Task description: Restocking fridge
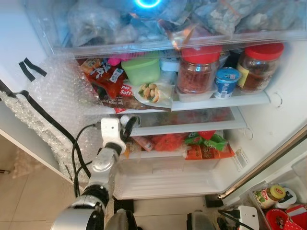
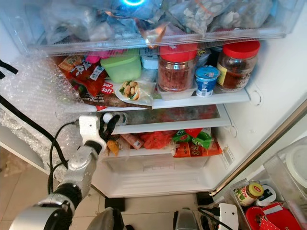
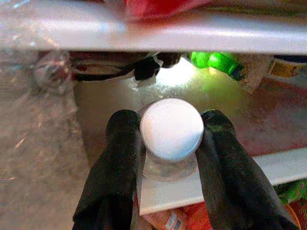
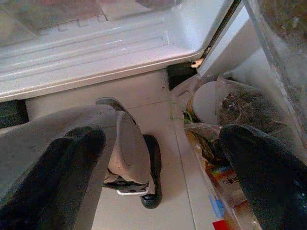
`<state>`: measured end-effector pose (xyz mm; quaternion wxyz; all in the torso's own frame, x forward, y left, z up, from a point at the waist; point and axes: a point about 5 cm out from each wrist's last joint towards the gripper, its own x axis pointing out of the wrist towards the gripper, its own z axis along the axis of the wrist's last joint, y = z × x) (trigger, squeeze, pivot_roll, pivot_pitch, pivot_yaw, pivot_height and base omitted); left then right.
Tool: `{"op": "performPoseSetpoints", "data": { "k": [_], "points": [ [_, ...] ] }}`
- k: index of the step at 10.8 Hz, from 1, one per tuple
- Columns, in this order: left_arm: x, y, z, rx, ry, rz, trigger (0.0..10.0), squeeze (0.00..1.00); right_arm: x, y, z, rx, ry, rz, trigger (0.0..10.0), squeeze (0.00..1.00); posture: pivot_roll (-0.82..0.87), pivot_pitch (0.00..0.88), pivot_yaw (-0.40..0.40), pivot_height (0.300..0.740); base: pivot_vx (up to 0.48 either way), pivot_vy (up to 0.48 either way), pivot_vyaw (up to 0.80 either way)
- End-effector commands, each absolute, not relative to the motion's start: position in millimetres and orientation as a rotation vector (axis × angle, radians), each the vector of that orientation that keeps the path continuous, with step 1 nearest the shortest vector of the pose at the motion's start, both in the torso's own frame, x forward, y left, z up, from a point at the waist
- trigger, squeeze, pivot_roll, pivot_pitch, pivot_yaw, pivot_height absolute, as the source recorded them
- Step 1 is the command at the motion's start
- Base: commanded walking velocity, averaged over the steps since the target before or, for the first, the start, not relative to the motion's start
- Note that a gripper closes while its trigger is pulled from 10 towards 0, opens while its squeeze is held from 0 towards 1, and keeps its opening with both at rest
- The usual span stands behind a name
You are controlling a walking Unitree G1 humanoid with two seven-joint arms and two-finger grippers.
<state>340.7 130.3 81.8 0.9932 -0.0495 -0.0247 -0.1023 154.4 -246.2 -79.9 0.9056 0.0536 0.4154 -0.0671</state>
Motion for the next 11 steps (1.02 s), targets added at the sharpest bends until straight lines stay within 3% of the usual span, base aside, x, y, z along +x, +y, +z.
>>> {"op": "performPoseSetpoints", "data": {
  "k": [1,4,8,9,10,11],
  "points": [
    [311,136,28,-0.072,0.212,-0.208,10.0,0.00,150,-246,-82,0.114,0.868,-0.147,10.0,0.00,-0.17,0.135,0.078,0.651,0.000,0.000,0.00],
    [311,133,30,-0.027,0.196,-0.229,10.0,0.00,150,-247,-81,0.110,0.869,-0.144,10.0,0.00,-0.17,0.135,0.075,0.651,0.000,0.000,0.00],
    [336,125,58,-0.056,0.132,-0.192,10.0,0.00,149,-247,-82,0.110,0.869,-0.149,10.0,0.00,-0.19,0.142,0.079,0.651,0.000,0.000,0.00],
    [340,123,62,-0.062,0.125,-0.185,10.0,0.28,149,-247,-82,0.111,0.869,-0.151,10.0,0.00,-0.19,0.142,0.080,0.651,0.000,0.000,0.00],
    [340,123,62,-0.061,0.127,-0.182,10.0,0.47,148,-247,-82,0.111,0.869,-0.151,10.0,0.00,-0.19,0.145,0.081,0.651,0.000,0.000,0.00],
    [339,125,61,-0.066,0.130,-0.170,10.0,0.25,148,-246,-82,0.112,0.869,-0.153,10.0,0.00,-0.19,0.145,0.081,0.651,0.000,0.000,0.00]
  ]
}}
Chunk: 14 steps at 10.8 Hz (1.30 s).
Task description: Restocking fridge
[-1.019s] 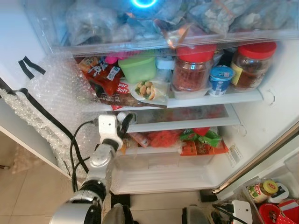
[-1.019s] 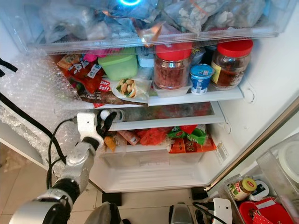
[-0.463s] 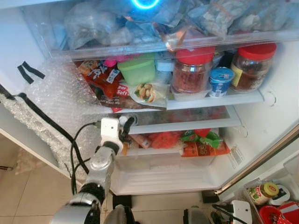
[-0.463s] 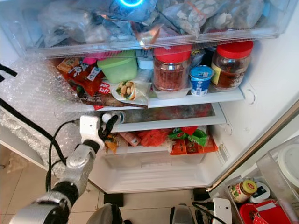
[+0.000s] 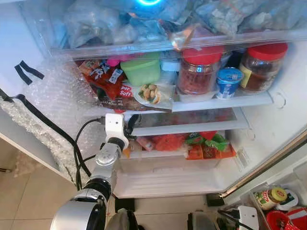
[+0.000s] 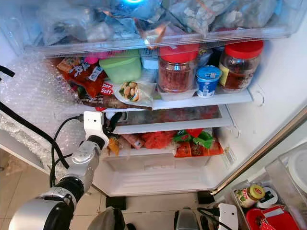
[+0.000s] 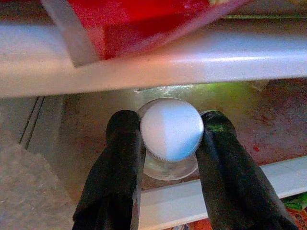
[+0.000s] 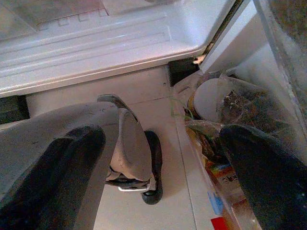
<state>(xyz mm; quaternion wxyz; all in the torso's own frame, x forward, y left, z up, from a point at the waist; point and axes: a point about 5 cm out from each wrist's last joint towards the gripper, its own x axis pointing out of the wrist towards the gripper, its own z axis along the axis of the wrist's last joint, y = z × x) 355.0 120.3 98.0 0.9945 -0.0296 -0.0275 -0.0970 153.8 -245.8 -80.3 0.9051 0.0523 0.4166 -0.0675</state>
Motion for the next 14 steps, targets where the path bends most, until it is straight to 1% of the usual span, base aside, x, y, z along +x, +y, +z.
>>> {"op": "performPoseSetpoints", "data": {
  "k": [1,2,3,4,5,11,13,14],
  "points": [
    [338,127,59,-0.064,0.132,-0.161,10.0,0.00,148,-247,-82,0.112,0.870,-0.152,10.0,0.00,-0.19,0.147,0.081,0.651,0.000,0.000,0.00],
    [337,130,58,-0.061,0.134,-0.152,10.0,0.00,148,-246,-82,0.111,0.871,-0.150,10.0,0.00,-0.18,0.149,0.080,0.651,0.000,0.000,0.00],
    [337,131,58,-0.065,0.130,-0.142,10.0,1.00,148,-246,-82,0.110,0.871,-0.149,10.0,0.00,-0.18,0.147,0.079,0.651,0.000,0.000,0.00],
    [338,131,59,-0.064,0.127,-0.141,10.0,1.00,148,-247,-82,0.109,0.871,-0.150,10.0,0.00,-0.18,0.146,0.078,0.651,0.000,0.000,0.00],
    [339,130,61,-0.061,0.115,-0.140,10.0,0.00,149,-247,-82,0.109,0.870,-0.150,10.0,0.00,-0.18,0.146,0.077,0.651,0.000,0.000,0.00],
    [345,132,71,-0.043,0.076,-0.135,10.0,0.00,149,-246,-82,0.104,0.872,-0.147,10.0,0.00,-0.18,0.139,0.079,0.651,0.000,0.000,0.00],
    [347,127,78,-0.021,0.032,-0.164,10.0,0.00,149,-247,-82,0.104,0.871,-0.148,10.0,0.00,-0.18,0.138,0.081,0.651,0.000,0.000,0.00],
    [348,120,84,0.030,-0.010,-0.206,10.0,0.00,149,-247,-82,0.104,0.871,-0.149,10.0,0.00,-0.18,0.137,0.081,0.651,0.000,0.000,0.00]
  ]
}}
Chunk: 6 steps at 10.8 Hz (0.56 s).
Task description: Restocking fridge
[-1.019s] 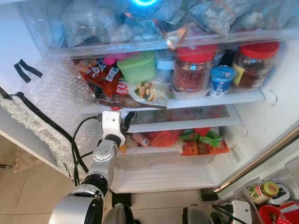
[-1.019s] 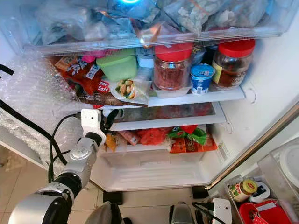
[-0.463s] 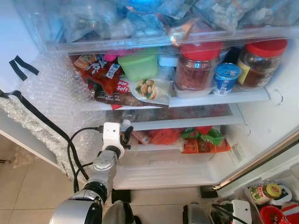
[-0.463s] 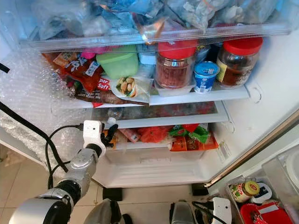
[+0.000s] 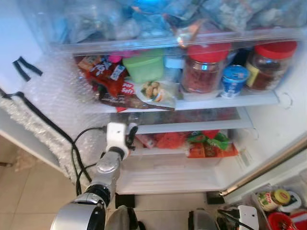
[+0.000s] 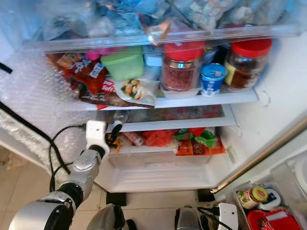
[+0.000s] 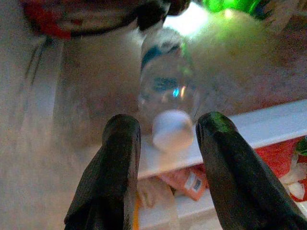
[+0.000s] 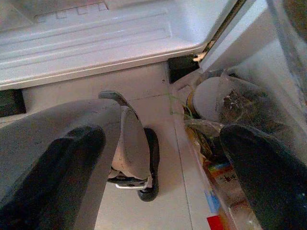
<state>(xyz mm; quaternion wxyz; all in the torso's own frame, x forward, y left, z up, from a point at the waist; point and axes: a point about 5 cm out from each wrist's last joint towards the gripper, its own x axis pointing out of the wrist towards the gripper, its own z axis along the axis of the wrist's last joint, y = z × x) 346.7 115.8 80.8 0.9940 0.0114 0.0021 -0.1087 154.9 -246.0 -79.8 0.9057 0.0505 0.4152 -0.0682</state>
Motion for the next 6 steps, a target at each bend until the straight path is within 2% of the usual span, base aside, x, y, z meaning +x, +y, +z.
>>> {"op": "performPoseSetpoints", "data": {
  "k": [1,4,6],
  "points": [
    [349,112,91,0.089,-0.060,-0.274,10.0,0.00,149,-247,-82,0.104,0.870,-0.150,10.0,0.00,-0.19,0.136,0.081,0.651,0.000,0.000,0.00],
    [344,93,91,0.148,-0.063,-0.489,10.0,0.00,149,-247,-82,0.105,0.869,-0.148,10.0,0.00,-0.18,0.136,0.084,0.651,0.000,0.000,0.00],
    [344,92,84,0.145,0.013,-0.521,10.0,0.00,150,-247,-82,0.105,0.870,-0.148,10.0,0.00,-0.18,0.137,0.086,0.651,0.000,0.000,0.00]
  ]
}}
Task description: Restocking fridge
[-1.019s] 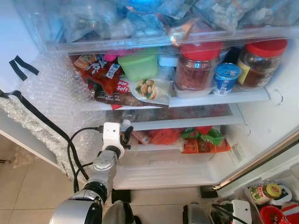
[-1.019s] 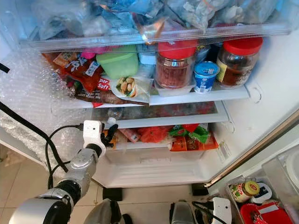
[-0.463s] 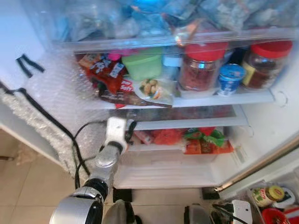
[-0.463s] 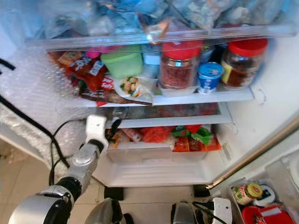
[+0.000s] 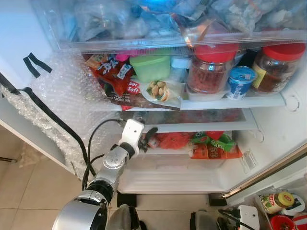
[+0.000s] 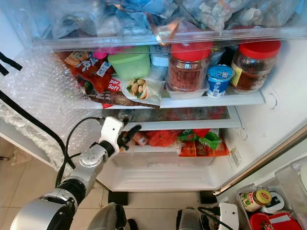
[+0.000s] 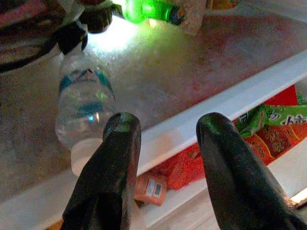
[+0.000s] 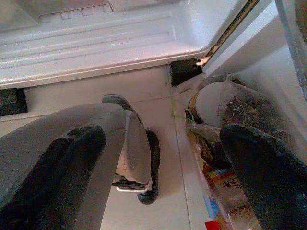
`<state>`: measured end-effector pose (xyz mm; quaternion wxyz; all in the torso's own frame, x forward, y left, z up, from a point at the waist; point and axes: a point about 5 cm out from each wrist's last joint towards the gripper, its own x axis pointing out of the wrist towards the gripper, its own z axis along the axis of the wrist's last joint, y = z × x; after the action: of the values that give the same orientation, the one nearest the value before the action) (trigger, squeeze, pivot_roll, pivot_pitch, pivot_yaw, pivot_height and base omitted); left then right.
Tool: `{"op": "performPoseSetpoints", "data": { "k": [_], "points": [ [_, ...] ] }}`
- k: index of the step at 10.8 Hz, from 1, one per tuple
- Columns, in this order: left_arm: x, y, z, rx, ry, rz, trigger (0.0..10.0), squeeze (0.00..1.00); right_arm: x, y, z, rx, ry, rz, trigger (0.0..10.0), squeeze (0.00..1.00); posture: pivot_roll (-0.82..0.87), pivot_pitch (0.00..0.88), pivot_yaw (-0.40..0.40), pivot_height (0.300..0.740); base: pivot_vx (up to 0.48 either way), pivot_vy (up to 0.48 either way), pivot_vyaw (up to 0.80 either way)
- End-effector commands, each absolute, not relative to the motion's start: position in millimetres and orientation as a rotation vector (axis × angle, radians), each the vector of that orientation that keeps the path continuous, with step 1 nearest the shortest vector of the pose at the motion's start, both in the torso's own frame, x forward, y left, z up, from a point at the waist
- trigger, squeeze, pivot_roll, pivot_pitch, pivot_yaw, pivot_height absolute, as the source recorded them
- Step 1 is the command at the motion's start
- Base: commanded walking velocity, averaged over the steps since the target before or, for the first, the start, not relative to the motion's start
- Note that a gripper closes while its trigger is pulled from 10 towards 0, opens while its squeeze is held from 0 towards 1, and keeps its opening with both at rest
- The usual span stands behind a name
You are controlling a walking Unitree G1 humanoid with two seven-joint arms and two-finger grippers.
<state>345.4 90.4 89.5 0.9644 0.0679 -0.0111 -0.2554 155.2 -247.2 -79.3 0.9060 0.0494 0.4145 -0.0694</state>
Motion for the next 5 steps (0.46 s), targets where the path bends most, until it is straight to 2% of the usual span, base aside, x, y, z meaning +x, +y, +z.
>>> {"op": "performPoseSetpoints", "data": {
  "k": [1,5],
  "points": [
    [344,93,84,0.147,0.014,-0.518,10.0,0.00,150,-246,-82,0.106,0.870,-0.148,10.0,0.00,-0.18,0.134,0.088,0.651,0.000,0.000,0.00],
    [322,101,79,0.195,-0.087,-0.584,10.0,0.00,152,-245,-81,0.106,0.870,-0.144,10.0,0.00,-0.16,0.120,0.099,0.651,0.000,0.000,0.00]
  ]
}}
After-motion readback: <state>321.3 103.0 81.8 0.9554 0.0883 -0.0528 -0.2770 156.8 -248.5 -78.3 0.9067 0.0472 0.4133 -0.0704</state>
